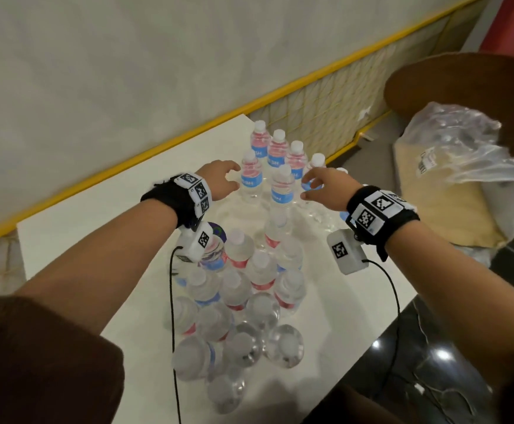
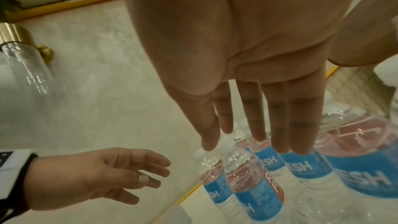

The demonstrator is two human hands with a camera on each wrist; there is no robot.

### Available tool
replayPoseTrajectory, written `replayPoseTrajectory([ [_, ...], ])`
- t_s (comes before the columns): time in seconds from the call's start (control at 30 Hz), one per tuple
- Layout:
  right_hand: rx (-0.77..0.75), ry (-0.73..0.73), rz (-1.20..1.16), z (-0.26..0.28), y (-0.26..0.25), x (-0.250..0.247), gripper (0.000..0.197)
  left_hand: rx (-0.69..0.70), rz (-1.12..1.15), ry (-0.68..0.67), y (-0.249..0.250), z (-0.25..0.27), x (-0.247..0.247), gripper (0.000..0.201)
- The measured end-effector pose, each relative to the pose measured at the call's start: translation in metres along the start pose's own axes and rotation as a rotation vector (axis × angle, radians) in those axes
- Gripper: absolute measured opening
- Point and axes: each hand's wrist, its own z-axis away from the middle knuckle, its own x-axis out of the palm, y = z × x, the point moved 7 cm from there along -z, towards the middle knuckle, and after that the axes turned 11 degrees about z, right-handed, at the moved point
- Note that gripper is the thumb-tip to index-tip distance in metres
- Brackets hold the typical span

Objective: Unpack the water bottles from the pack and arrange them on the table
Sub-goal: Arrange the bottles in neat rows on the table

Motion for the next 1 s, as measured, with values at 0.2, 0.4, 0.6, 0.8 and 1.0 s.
replayPoseTrajectory([
  [0.2, -0.044, 0.012, 0.003, -0.033, -0.011, 0.004, 0.055, 0.022, 0.049, -0.004, -0.008, -0.032, 0.006, 0.058],
  [0.4, -0.15, -0.001, 0.015, -0.062, -0.022, 0.012, 0.054, 0.02, 0.066, -0.043, -0.006, -0.055, 0.007, 0.061],
  [0.6, -0.19, -0.015, 0.085, -0.085, -0.019, 0.022, 0.055, 0.002, 0.077, -0.011, 0.003, -0.07, -0.006, 0.06],
  [0.8, -0.219, 0.022, 0.036, -0.092, -0.019, 0.031, 0.045, -0.026, 0.073, -0.053, 0.014, -0.076, 0.004, 0.057],
  [1.0, -0.219, 0.043, 0.008, -0.1, -0.02, 0.029, 0.041, -0.008, 0.025, -0.047, 0.022, -0.081, 0.01, 0.052],
])
